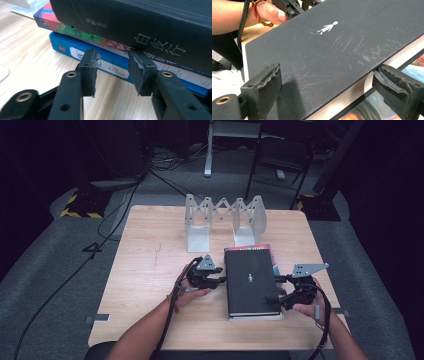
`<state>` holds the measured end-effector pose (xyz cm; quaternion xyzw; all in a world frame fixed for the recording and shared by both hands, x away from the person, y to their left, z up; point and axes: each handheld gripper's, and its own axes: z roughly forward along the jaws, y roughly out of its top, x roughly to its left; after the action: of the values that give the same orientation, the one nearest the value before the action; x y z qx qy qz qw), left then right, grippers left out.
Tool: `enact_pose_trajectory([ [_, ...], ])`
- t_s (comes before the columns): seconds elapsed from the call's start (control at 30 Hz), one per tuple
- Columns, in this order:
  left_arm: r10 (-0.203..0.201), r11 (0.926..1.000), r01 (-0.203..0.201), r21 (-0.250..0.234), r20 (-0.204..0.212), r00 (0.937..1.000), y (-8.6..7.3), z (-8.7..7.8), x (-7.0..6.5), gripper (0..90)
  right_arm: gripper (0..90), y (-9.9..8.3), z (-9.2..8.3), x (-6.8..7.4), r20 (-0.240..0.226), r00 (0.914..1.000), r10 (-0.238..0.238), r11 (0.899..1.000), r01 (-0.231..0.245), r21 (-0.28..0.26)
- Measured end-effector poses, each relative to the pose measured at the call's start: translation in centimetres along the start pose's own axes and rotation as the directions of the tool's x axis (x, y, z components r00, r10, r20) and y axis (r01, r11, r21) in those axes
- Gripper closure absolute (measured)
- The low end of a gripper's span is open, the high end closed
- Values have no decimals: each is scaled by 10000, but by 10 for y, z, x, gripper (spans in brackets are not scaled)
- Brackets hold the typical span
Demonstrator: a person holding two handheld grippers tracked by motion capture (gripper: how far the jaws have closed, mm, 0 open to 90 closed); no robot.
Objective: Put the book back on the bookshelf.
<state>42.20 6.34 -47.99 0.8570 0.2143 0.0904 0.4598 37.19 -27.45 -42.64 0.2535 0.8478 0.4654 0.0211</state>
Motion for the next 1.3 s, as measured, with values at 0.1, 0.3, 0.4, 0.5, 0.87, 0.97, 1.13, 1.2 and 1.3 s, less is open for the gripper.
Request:
enact_pose_trajectory([
  [0.1,77,10000,-77,22,-58,10000,0,1,2,631,104,2,2,-2,-70,10000,-16,10000,16,-25],
  [0.3,-371,9993,368,-81,-287,9989,0,8,13,601,108,5,5,-4,-105,9999,-69,10000,69,6],
  [0.4,-705,9972,697,-268,-284,9971,-1,8,19,601,116,5,5,-4,-72,10000,-53,10000,53,22],
  [0.5,-687,9975,682,-175,-329,9971,2,8,21,602,118,6,5,-4,-48,10000,-48,10000,48,58],
  [0.87,-1029,9936,1014,-507,-277,9943,6,1,25,705,191,14,8,-8,249,9997,-38,9999,41,-110],
  [0.97,-1118,9917,1093,-684,-337,9932,7,-2,28,705,200,17,9,-9,373,9992,-153,9998,158,-128],
  [1.13,-1264,9879,1222,-956,-391,9912,12,-7,32,704,219,21,10,-11,545,9977,-411,9986,429,-313],
  [1.2,-1252,9876,1194,-1022,-521,9908,17,-10,34,705,247,22,10,-12,668,9968,-441,9979,471,-434],
  [1.3,-1374,9831,1302,-1285,-490,9893,24,-13,37,718,303,25,8,-13,998,9933,-587,9955,657,-679],
])
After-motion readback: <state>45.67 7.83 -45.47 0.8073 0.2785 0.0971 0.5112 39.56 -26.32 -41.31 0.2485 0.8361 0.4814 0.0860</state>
